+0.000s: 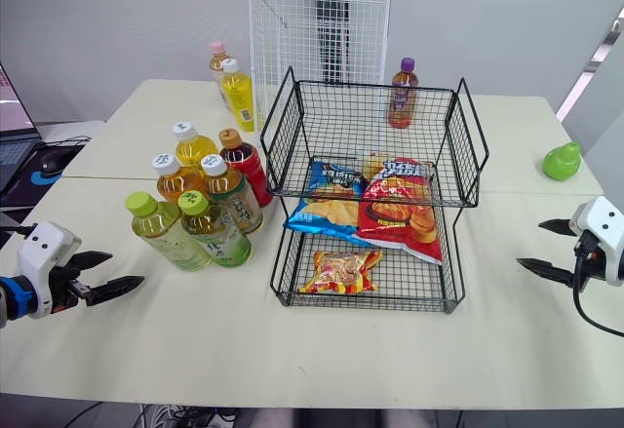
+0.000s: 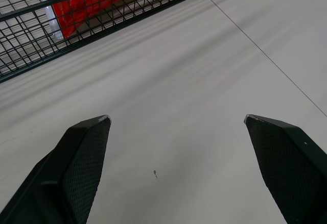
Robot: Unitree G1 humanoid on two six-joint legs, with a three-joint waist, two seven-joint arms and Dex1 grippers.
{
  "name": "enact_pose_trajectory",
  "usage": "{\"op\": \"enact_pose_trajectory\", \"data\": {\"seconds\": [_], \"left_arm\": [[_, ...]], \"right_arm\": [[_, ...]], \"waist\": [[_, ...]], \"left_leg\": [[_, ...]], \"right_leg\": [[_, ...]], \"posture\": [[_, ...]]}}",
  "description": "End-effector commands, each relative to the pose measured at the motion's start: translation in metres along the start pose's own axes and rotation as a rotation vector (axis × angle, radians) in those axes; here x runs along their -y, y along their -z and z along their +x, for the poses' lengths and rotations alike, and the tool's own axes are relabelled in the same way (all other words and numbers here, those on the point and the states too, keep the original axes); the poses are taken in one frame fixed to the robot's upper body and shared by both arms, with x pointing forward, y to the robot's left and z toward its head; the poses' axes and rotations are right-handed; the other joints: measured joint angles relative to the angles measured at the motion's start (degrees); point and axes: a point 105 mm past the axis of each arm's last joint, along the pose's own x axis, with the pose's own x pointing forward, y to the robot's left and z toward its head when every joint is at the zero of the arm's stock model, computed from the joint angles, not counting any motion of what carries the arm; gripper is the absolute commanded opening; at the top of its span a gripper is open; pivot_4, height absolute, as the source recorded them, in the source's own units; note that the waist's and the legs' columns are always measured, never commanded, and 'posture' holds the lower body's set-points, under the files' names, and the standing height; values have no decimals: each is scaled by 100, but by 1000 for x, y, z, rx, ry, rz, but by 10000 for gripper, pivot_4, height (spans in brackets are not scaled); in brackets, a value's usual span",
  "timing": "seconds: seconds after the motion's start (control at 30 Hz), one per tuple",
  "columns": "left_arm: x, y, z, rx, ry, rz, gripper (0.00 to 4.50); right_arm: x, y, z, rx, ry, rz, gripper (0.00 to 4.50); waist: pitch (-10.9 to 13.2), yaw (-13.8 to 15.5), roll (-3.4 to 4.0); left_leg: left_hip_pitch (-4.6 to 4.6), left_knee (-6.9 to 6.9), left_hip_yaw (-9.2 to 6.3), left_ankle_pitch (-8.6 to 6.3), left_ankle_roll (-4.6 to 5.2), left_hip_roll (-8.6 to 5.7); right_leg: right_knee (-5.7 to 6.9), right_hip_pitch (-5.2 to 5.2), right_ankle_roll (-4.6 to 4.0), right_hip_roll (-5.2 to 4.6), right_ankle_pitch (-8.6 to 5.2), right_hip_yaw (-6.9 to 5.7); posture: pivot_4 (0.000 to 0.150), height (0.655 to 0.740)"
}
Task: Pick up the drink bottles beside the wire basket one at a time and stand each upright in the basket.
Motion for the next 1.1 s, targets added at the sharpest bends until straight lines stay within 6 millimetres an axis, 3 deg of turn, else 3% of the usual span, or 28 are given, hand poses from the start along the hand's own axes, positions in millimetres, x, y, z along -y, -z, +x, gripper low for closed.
{"op": "enact_pose_trajectory", "data": {"seconds": [0.03,0.7,1.1], "left_arm": [[-5,-14,-8,35,-18,31,44724],[-11,-32,-13,191,-11,-7,44724],[-2,-34,-14,216,28,-54,44724]], "right_arm": [[6,-9,-7,9,30,-38,45000],[14,-3,-15,6,100,-29,45000],[14,-14,-22,77,172,-75,45000]], "waist": [[0,0,0],[0,0,0],[0,0,0]], "left_leg": [[0,0,0,0,0,0],[0,1,0,0,0,-2],[0,0,0,0,0,-1]], "right_leg": [[0,0,0,0,0,0],[0,0,0,2,0,-1],[0,0,0,1,0,0]], "posture": [[1500,7360],[1500,7360],[1500,7360]]}}
